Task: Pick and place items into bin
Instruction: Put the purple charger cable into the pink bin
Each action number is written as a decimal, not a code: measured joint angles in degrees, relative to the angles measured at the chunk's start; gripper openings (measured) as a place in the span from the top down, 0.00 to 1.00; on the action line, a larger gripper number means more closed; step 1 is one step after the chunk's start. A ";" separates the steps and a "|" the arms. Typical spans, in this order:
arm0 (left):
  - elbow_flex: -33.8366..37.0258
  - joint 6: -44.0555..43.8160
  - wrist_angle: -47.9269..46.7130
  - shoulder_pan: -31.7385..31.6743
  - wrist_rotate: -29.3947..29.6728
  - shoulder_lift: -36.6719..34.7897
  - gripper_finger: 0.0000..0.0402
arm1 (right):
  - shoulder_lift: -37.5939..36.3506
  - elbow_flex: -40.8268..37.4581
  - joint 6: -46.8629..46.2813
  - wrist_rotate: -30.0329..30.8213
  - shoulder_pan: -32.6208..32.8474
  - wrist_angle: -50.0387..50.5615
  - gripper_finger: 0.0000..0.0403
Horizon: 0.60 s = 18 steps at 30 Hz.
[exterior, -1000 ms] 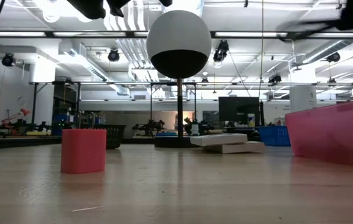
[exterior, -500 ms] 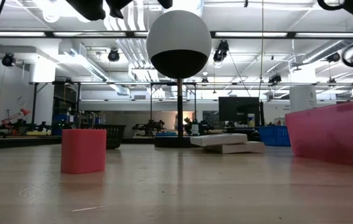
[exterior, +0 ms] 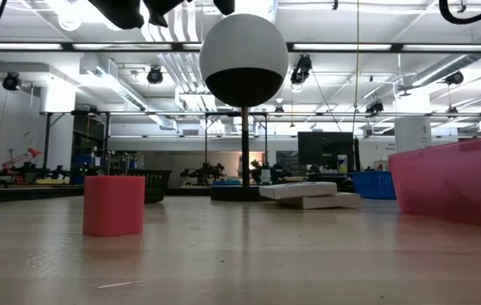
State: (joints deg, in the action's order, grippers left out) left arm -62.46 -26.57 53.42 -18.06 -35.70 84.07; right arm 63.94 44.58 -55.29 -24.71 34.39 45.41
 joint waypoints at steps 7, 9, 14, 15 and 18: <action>0.07 0.00 0.01 -0.03 -0.04 0.00 0.60 | 0.02 -2.19 3.41 -0.47 0.00 -3.01 0.97; 0.11 0.00 -0.01 -0.07 -0.04 0.00 0.60 | 0.02 -3.83 3.41 -1.49 0.00 -5.84 0.97; 0.11 0.00 -0.01 -0.25 -0.07 0.00 0.60 | 0.04 -7.77 2.21 -2.86 0.00 -12.81 0.97; 0.11 0.00 -0.01 -0.29 -0.07 0.00 0.60 | 0.04 -8.36 1.95 -2.88 0.00 -13.04 0.97; 0.11 0.02 -0.01 -0.33 -0.07 0.00 0.60 | 0.04 -9.57 1.93 -2.87 0.00 -13.06 0.97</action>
State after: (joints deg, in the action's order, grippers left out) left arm -62.35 -26.55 53.41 -18.39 -35.77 84.07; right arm 63.99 35.01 -53.36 -27.58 34.39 32.35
